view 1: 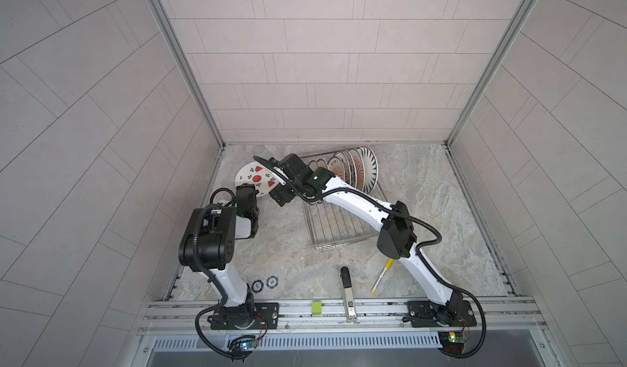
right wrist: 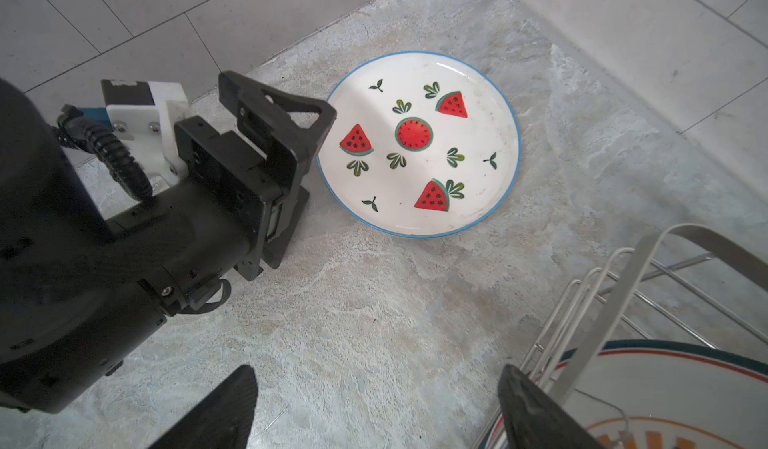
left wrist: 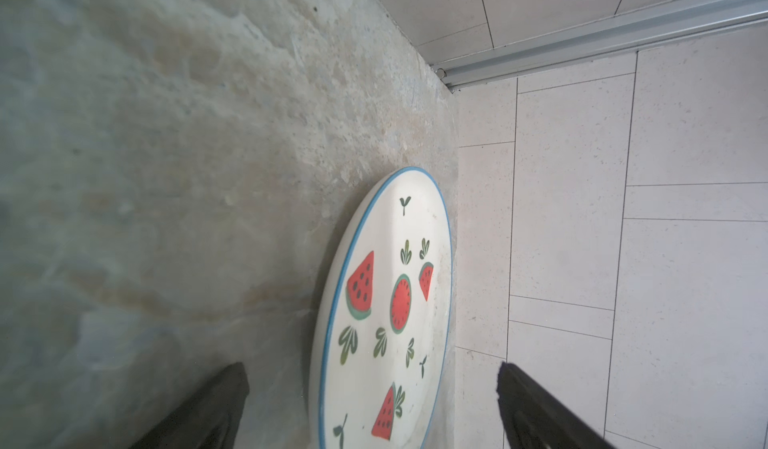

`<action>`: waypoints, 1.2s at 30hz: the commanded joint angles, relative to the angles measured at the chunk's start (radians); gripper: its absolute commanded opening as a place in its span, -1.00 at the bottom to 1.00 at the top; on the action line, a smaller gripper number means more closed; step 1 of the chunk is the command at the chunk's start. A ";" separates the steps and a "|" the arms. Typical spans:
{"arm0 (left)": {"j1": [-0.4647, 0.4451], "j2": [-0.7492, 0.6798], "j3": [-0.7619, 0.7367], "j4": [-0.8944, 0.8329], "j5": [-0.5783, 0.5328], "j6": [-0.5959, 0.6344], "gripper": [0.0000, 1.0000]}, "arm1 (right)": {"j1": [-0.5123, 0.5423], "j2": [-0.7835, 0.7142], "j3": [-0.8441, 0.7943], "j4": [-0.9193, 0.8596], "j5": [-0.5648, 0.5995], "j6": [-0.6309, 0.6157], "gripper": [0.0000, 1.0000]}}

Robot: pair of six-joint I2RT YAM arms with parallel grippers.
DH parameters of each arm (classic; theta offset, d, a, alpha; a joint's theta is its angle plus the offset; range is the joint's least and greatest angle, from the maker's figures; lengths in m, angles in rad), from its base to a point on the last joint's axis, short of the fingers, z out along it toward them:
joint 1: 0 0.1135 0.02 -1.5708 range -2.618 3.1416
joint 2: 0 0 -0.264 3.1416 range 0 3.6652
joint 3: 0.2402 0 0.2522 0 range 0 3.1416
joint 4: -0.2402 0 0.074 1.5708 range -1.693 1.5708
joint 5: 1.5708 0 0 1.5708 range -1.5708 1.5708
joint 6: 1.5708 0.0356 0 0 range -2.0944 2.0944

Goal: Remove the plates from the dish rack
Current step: 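Lower the watermelon plate onto the table with the left gripper and release, then reach both grippers toward the blue-striped plate at the rack's end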

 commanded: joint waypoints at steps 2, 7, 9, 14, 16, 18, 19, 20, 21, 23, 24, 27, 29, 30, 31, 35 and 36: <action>0.008 -0.082 -0.056 -0.082 -0.068 0.055 1.00 | 0.018 -0.167 -0.085 0.016 0.054 -0.003 0.84; 0.006 -0.187 -0.093 -0.113 -0.073 0.083 1.00 | 0.019 -0.279 -0.224 0.066 0.124 0.026 0.85; 0.003 -0.239 -0.106 -0.135 -0.053 0.093 1.00 | 0.020 -0.332 -0.289 0.089 0.162 0.040 0.84; -0.050 -0.373 -0.104 -0.178 -0.013 0.191 1.00 | 0.019 -0.533 -0.564 0.259 0.274 0.095 0.88; -0.081 -0.433 -0.091 -0.206 -0.002 0.233 1.00 | 0.018 -0.622 -0.672 0.326 0.301 0.104 0.92; -0.120 -0.498 -0.064 -0.278 -0.004 0.282 1.00 | 0.017 -0.689 -0.729 0.333 0.334 0.106 0.93; -0.145 -0.532 -0.051 -0.312 -0.009 0.308 1.00 | 0.016 -0.724 -0.757 0.334 0.359 0.109 0.94; -0.168 -0.557 -0.044 -0.331 -0.017 0.329 1.00 | 0.015 -0.751 -0.784 0.339 0.380 0.112 0.95; -0.199 -0.588 -0.040 -0.337 -0.027 0.359 1.00 | 0.014 -0.787 -0.816 0.348 0.411 0.119 0.95; -0.251 -0.632 -0.034 -0.310 -0.019 0.434 1.00 | 0.004 -0.849 -0.878 0.369 0.455 0.136 0.95; -0.281 -0.650 -0.028 -0.302 -0.011 0.465 1.00 | -0.002 -0.880 -0.914 0.385 0.459 0.137 0.95; -0.363 -0.684 0.010 -0.307 0.008 0.554 1.00 | -0.028 -0.971 -1.015 0.431 0.466 0.139 0.95; -0.423 -0.696 0.032 -0.301 0.012 0.622 1.00 | -0.048 -1.019 -1.063 0.439 0.483 0.143 0.95; -0.457 -0.702 0.043 -0.292 0.013 0.675 1.00 | -0.060 -1.043 -1.085 0.441 0.492 0.149 0.95; -0.481 -0.707 0.051 -0.283 0.013 0.726 1.00 | -0.071 -1.059 -1.105 0.445 0.496 0.152 0.95; -0.540 -0.696 0.095 -0.275 0.051 0.778 1.00 | -0.118 -1.145 -1.198 0.482 0.515 0.157 0.95; -0.558 -0.686 0.106 -0.281 0.041 0.791 1.00 | -0.136 -1.161 -1.216 0.482 0.515 0.159 0.95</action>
